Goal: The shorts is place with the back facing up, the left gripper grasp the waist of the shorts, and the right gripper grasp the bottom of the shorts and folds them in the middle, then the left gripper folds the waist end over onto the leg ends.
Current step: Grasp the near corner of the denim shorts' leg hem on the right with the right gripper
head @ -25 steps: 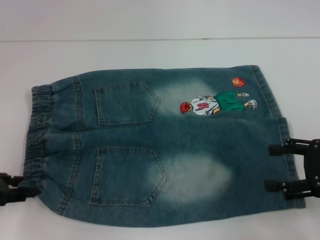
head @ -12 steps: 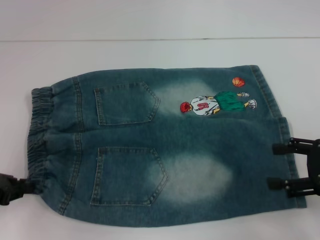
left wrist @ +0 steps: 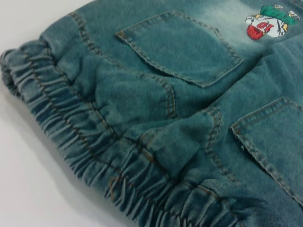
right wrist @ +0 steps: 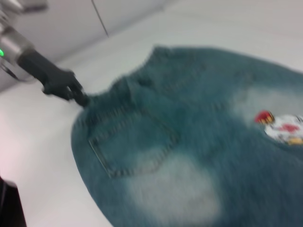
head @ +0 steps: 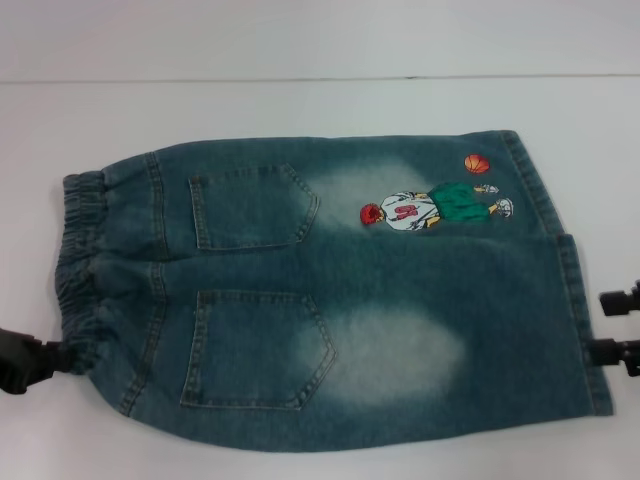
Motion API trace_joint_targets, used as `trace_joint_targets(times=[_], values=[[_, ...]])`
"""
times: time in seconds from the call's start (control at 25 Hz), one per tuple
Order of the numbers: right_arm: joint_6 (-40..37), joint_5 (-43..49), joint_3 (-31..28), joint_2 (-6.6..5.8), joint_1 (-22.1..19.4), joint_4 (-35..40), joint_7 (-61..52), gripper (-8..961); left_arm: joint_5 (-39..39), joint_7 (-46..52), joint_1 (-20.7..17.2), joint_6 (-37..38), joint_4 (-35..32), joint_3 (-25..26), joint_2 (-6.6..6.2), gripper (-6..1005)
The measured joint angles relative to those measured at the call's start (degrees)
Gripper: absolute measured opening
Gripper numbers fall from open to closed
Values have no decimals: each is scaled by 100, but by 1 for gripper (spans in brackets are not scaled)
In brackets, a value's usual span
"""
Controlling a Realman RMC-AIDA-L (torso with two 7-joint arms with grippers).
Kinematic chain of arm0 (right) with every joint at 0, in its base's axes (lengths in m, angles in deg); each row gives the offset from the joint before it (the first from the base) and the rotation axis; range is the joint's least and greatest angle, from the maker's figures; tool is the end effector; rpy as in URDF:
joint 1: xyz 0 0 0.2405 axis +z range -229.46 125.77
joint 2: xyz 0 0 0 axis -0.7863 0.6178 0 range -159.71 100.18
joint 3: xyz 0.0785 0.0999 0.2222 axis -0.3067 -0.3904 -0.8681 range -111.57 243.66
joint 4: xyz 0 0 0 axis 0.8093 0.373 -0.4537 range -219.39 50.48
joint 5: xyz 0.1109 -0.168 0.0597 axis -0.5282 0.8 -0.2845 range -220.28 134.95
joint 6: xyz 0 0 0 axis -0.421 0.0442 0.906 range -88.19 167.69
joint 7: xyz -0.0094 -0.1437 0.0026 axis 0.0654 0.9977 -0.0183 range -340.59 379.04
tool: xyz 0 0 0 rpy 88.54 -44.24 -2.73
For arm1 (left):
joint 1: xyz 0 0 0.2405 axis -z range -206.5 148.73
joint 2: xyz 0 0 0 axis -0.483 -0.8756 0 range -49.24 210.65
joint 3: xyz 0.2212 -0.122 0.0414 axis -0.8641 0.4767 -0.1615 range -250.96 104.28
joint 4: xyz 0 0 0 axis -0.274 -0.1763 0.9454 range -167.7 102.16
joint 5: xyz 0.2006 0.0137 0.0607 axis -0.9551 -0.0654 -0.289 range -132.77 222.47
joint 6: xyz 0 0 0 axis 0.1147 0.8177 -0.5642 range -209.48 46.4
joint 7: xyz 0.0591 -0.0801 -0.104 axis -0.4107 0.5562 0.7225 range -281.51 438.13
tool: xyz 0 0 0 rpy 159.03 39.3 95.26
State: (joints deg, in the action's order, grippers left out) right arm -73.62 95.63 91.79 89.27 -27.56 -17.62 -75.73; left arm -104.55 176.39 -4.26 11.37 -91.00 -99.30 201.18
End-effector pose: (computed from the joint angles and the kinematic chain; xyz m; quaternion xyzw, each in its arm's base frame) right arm 0.2971 0.2694 0.0898 -0.9433 0.3015 0.0896 0.1059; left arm -0.3492 0.2841 0.0586 -0.8976 -0.4010 -0.0018 0.1830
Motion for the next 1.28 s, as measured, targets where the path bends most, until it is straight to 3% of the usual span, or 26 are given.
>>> trace_joint_targets(times=[0.24, 0.6, 1.28], values=[[-21, 1065, 604, -39, 312, 531, -1270, 784, -3, 9, 28, 2, -46, -11, -16, 81], [-26, 2309, 1089, 7, 651, 395, -2061, 794, -32, 23, 22, -44, -141, -25, 28, 81], [723, 2443, 1542, 21, 780, -767, -2268, 802, 0, -77, -25, -65, -146, -31, 49, 81]])
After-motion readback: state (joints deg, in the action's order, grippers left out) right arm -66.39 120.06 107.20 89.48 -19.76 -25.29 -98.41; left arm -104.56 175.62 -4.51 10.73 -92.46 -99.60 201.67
